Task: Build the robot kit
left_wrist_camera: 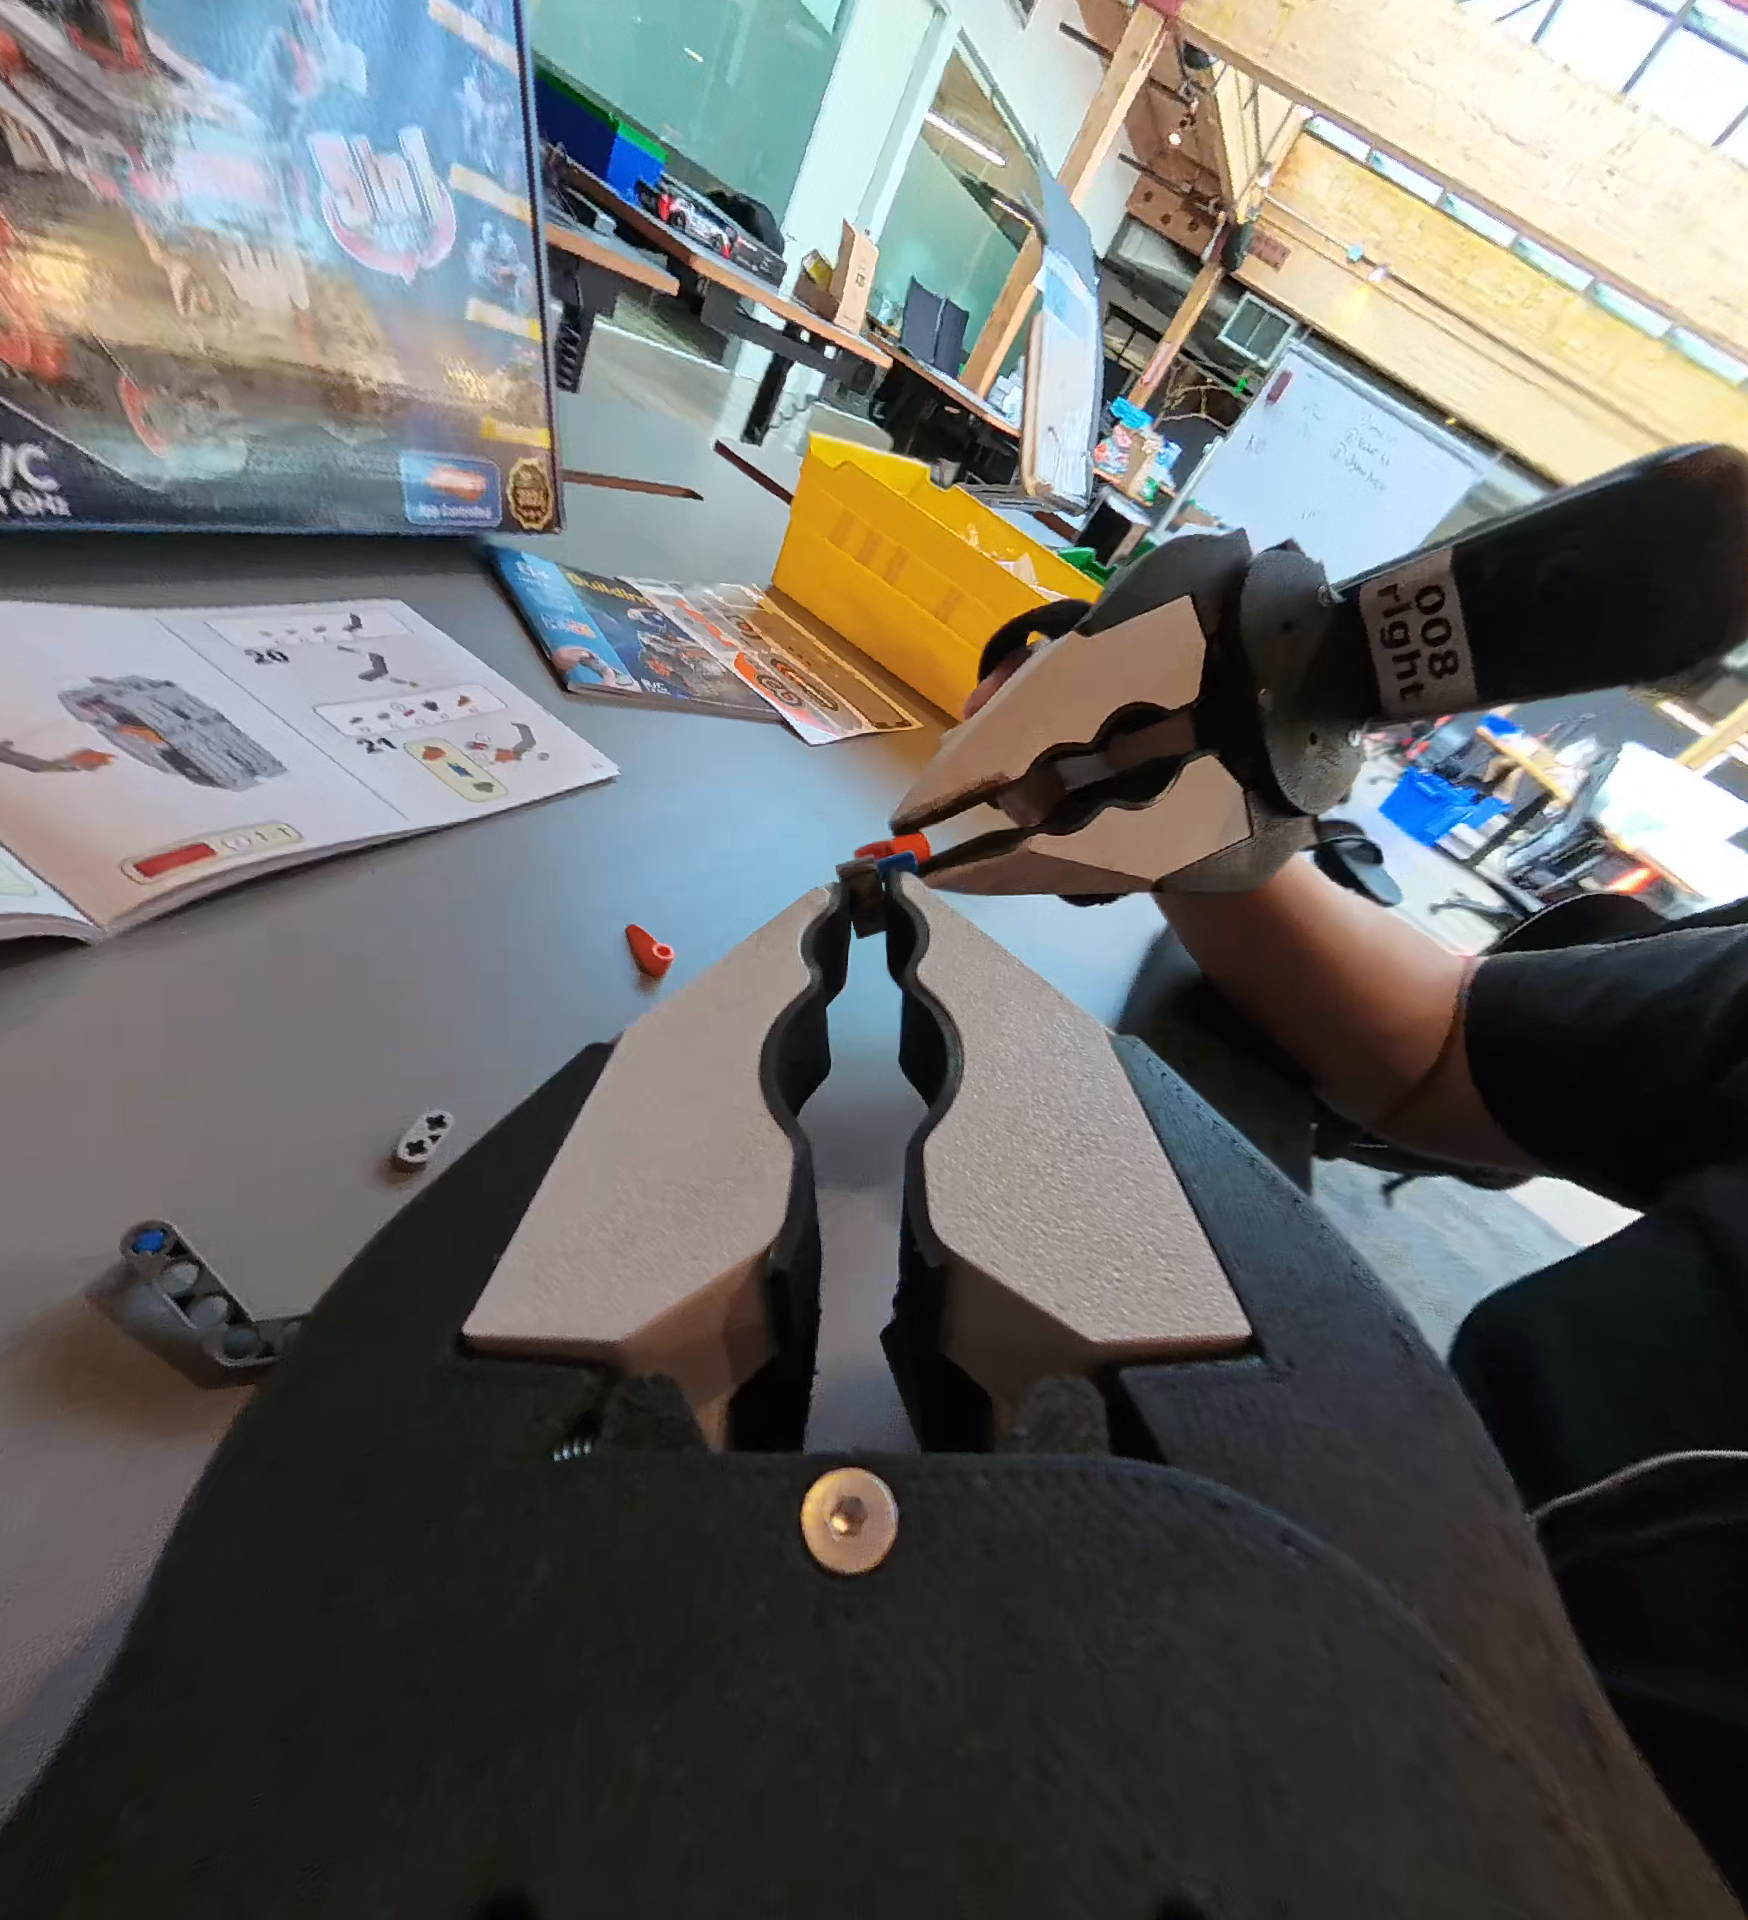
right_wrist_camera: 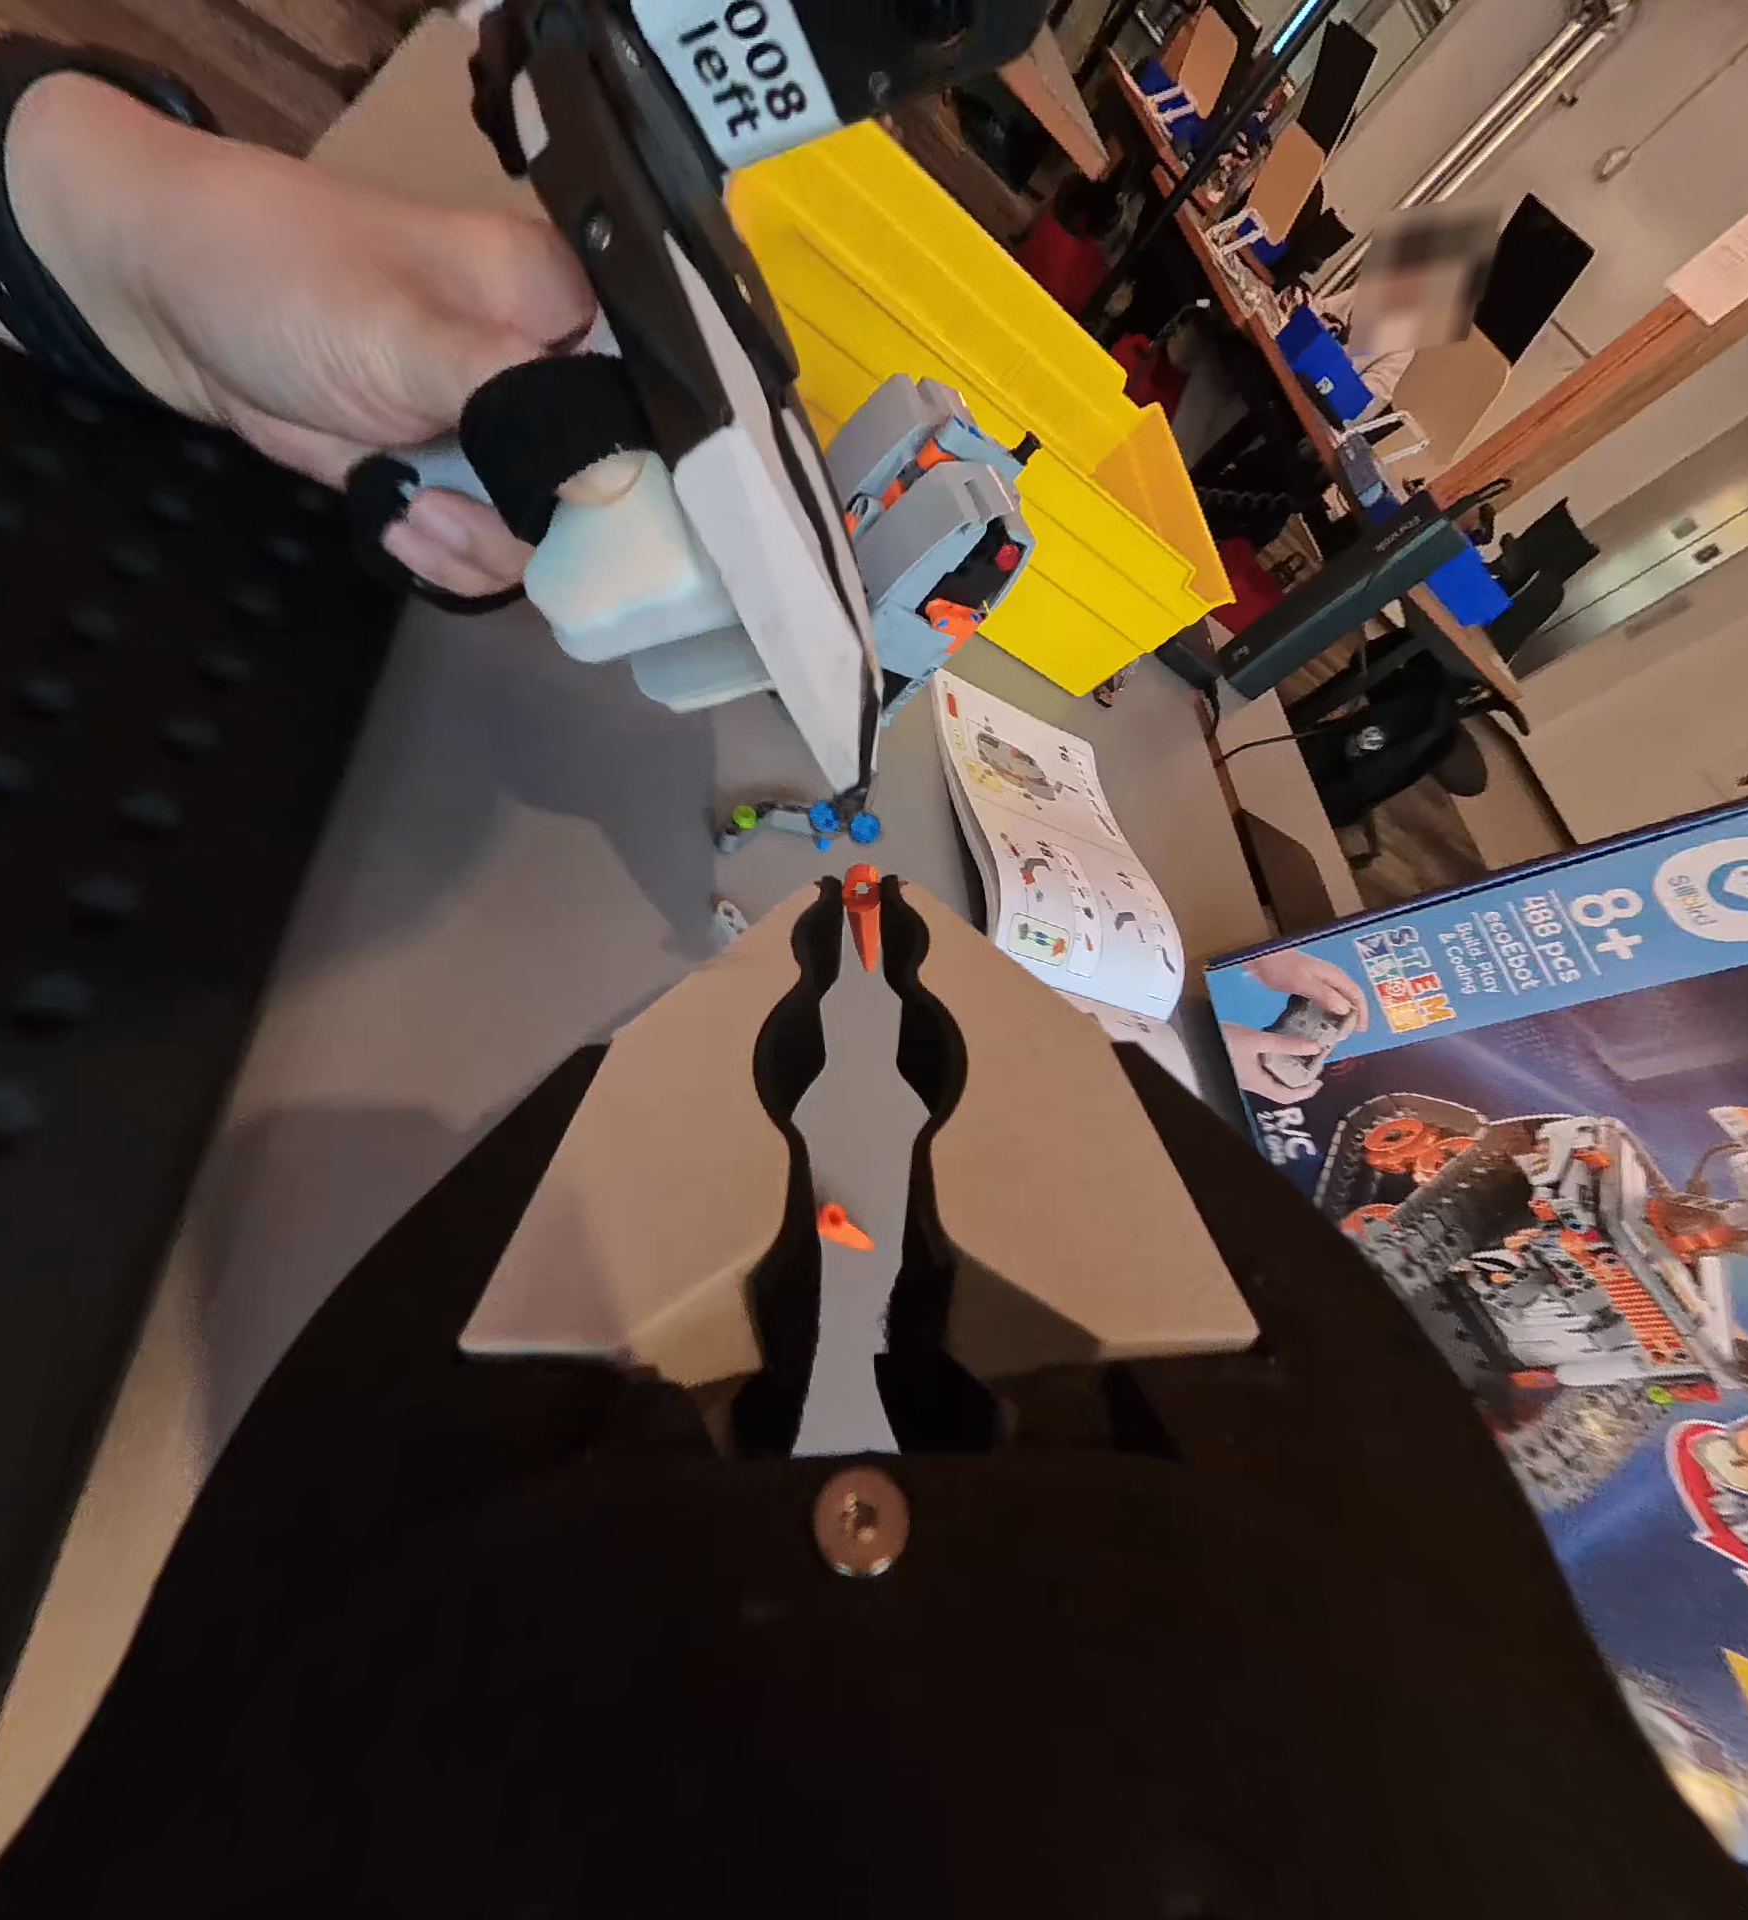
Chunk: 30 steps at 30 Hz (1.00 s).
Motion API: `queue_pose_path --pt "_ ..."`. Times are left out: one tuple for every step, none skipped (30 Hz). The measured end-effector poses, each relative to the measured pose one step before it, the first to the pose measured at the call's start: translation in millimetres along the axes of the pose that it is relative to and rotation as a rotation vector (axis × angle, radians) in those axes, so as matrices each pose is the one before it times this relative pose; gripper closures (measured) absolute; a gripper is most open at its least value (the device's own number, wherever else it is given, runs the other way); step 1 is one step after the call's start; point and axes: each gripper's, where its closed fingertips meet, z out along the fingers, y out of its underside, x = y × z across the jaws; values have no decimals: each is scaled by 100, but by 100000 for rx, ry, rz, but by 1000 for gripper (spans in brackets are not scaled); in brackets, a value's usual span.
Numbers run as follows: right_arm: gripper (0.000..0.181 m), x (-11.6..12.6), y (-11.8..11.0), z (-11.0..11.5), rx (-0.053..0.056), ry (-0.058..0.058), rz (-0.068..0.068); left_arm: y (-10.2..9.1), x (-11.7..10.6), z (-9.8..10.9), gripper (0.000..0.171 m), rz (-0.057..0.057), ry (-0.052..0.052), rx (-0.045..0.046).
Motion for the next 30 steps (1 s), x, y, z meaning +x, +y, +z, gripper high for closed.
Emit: queue_pose_path --pt "174 -31 -221 -27 1608 -989 3247 -81 -70 -59 167 2862 -1920 182" --pt "174 97 -142 -26 823 -165 3125 -49 5 -21 167 2303 -1243 64" --pt "174 73 -208 -63 1070 89 1877 1 67 24 167 1477 -475 -159" --pt "174 77 -279 -68 1415 683 343 49 27 36 167 602 -342 -358" --pt "174 -25 -257 -29 1140 568 -1061 59 2 41 167 -42 -128 -273" --pt "174 -204 -157 18 383 -158 -2216 57 8 35 167 -480 222 -319" --pt "174 -70 56 91 -918 809 -2890 33 -30 17 167 -647 95 -224" --pt "174 -1 214 106 -1797 1282 -3521 41 -58 21 167 -532 -93 -273" --pt "174 -62 225 85 -1563 740 -3621 68 -33 15 167 -346 -8 -392" --pt "174 -140 217 88 -1387 100 -2882 61 0 26 167 -128 -20 -437" --pt "174 -59 136 72 -946 409 -1925 56 -33 16 167 27 -326 -317" --pt "174 -77 78 60 -670 219 -1614 70 -59 21 167 79 -480 -435" --pt "174 -102 142 77 -1261 -11 -1695 102 -68 30 167 -13 -392 -620" --pt "174 -68 157 75 -1510 307 -1600 73 -76 32 167 -180 -401 -465" --pt "174 26 24 40 -738 906 -1209 63 -65 29 167 -100 -375 -338" --pt "174 40 -16 57 -475 762 -676 43 -11 22 167 -43 -66 -300" --pt "174 -29 49 86 -1169 207 -47 48 -13 26 167 93 -181 -351" --pt "174 15 86 93 -1415 666 -137 55 -61 27 167 343 -706 -349" --pt "174 17 86 102 -1289 869 -289 50 -125 23 167 749 -1209 -368" --pt "174 -76 47 128 -991 402 -421 32 -126 12 167 811 -1210 -293" --pt "174 -106 142 129 -1490 77 -1015 51 -80 1 167 681 -948 -435" --pt "174 -78 125 120 -1286 323 -1273 99 -51 24 167 364 -712 -595" --pt "174 -15 56 64 -703 561 -1221 48 -75 14 167 558 -927 -289" --pt "174 1 -43 5 9 423 -738 -34 -14 -29 167 1279 -905 162" --pt "174 22 -49 -28 243 51 281 -46 40 -35 167 2071 -937 50" --pt "174 63 -55 -54 545 48 705 -52 56 -36 167 2255 -981 231" --pt "174 91 -95 -68 957 287 303 -105 79 -33 167 1824 -827 515" --pt "174 52 -65 -58 877 207 -110 -77 76 -34 167 941 -334 451" --pt "174 28 -27 -11 596 124 -75 -44 54 -34 167 -159 244 261" --pt "174 5 -45 27 451 124 345 -43 14 -42 167 -940 448 397"
